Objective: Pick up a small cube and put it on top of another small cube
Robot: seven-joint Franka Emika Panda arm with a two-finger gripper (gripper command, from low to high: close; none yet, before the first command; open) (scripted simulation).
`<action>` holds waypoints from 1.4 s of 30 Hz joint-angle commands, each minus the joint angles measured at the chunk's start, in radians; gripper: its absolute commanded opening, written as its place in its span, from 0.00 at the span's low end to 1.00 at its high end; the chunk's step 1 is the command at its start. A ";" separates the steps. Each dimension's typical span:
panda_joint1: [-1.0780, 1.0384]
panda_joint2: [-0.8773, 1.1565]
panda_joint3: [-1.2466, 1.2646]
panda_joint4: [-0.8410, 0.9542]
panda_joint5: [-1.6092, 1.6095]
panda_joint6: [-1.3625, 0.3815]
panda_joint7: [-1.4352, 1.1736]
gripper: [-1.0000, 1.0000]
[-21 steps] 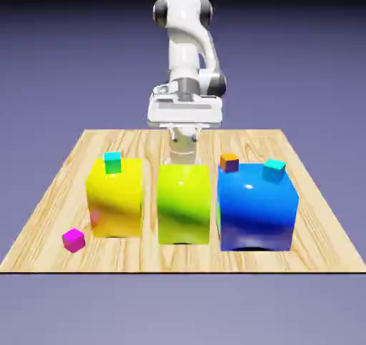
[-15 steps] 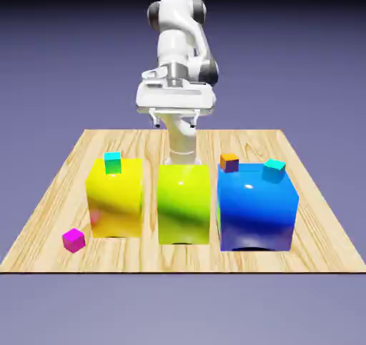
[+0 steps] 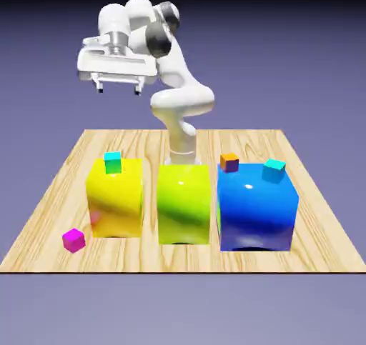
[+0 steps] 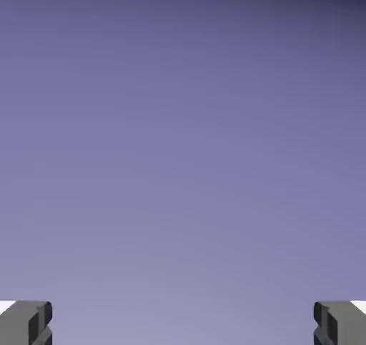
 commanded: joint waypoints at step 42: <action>0.734 -0.441 -1.279 0.501 -0.183 -0.387 -1.053 0.00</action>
